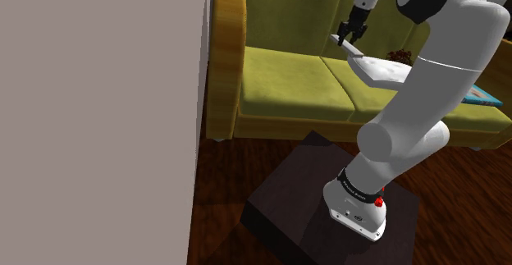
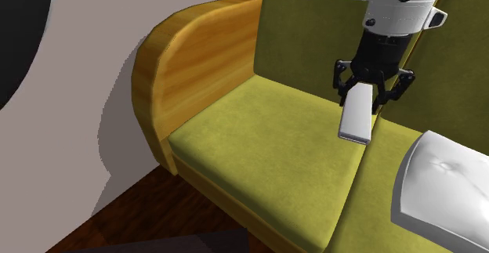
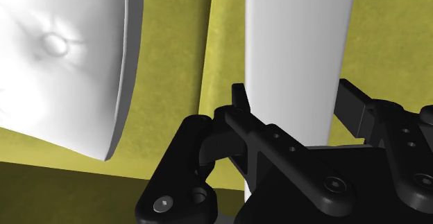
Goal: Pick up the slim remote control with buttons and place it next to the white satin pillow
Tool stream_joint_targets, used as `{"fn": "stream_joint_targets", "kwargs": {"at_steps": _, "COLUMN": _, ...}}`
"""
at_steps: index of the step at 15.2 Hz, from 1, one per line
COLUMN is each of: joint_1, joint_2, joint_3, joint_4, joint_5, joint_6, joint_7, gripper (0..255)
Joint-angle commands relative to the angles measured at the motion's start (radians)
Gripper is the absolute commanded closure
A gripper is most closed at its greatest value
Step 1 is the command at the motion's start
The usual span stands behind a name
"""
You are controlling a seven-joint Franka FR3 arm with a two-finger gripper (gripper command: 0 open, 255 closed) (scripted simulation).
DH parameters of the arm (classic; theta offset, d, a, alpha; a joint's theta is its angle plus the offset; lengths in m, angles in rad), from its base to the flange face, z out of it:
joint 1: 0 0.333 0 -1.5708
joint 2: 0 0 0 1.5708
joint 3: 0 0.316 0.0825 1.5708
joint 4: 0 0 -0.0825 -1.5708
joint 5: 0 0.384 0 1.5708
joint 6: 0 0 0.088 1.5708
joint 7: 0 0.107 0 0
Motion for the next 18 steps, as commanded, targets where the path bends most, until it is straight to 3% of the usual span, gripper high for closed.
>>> {"fn": "stream_joint_targets", "kwargs": {"at_steps": 1, "joint_1": 0.0, "joint_2": 0.002, "joint_3": 0.0, "joint_4": -0.022, "joint_5": 0.001, "joint_6": 0.025, "joint_7": -0.002, "gripper": 255}}
{"fn": "stream_joint_targets", "kwargs": {"at_steps": 18, "joint_1": -0.004, "joint_2": 0.057, "joint_3": 0.01, "joint_4": -0.184, "joint_5": 0.031, "joint_6": 0.236, "joint_7": -0.018, "gripper": 255}}
